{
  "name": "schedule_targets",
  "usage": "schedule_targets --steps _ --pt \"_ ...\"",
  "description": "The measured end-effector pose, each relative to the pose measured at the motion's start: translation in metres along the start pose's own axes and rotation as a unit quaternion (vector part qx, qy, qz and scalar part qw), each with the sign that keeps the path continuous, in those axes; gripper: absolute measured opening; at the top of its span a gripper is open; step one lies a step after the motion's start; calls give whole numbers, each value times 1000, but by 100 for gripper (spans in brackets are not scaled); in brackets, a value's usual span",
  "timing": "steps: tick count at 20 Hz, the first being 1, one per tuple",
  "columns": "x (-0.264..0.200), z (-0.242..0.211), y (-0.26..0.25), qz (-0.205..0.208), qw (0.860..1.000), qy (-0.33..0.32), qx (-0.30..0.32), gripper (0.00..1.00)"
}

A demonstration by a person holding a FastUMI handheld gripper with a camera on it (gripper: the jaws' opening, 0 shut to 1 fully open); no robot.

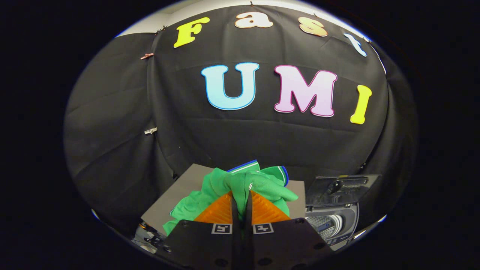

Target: Put the clothes into the washing machine and then close the washing machine lid.

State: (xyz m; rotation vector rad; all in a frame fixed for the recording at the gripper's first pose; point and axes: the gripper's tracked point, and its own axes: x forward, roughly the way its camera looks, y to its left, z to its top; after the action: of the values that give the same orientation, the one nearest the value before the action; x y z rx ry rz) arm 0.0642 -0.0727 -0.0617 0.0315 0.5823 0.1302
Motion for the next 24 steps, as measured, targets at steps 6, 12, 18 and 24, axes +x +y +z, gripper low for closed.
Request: schedule_targets --steps 6,12,18,24 --pt "-17 0 -51 -20 1000 -5 23 5" --pt "-30 -5 -141 -29 997 11 65 5" --pt "-37 17 -232 -5 997 1 73 5" --pt "-27 9 -292 41 998 -5 54 5"
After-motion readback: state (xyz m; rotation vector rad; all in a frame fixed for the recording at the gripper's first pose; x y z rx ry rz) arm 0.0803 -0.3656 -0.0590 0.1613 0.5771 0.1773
